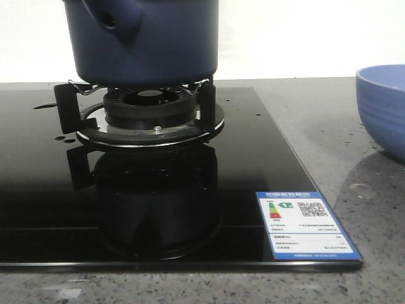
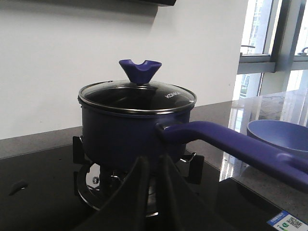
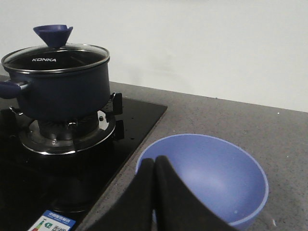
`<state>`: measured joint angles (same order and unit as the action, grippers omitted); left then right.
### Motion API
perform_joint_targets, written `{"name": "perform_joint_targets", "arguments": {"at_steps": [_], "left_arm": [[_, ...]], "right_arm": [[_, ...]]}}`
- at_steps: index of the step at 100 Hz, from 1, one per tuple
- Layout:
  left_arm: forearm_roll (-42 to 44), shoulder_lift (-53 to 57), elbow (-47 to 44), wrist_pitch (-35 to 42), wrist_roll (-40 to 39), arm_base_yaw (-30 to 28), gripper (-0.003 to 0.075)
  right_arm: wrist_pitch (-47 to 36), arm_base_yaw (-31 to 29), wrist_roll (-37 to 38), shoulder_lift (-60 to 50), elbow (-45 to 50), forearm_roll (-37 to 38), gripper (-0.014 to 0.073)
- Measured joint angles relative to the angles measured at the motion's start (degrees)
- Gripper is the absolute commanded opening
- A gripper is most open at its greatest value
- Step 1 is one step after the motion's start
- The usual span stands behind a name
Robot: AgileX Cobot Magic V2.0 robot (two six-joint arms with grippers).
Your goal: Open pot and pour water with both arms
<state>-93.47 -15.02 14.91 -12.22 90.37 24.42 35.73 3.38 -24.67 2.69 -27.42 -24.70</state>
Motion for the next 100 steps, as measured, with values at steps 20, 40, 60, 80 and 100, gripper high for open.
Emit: {"name": "perform_joint_targets", "arguments": {"at_steps": [20,40,60,80,100], "left_arm": [[0.0,0.0,-0.04,0.0,0.0,0.0,-0.002],[3.88,0.0,-0.04,0.35,-0.21,0.0,-0.002],[42.64,0.04,-1.74,7.8,-30.05,0.0,-0.002],[87.35,1.43,-9.3,12.22,-74.79,-4.04,-0.002],[93.47,8.99,-15.16,10.52,-82.06,-12.04,-0.002]], "right_arm": [[0.0,0.0,-0.06,0.0,0.0,0.0,-0.0062],[0.0,0.0,-0.06,0.0,0.0,0.0,-0.0062],[0.0,0.0,-0.06,0.0,0.0,0.0,-0.0062],[0.0,0.0,-0.06,0.0,0.0,0.0,-0.0062],[0.0,0.0,-0.2,0.0,0.0,0.0,-0.0062]]}}
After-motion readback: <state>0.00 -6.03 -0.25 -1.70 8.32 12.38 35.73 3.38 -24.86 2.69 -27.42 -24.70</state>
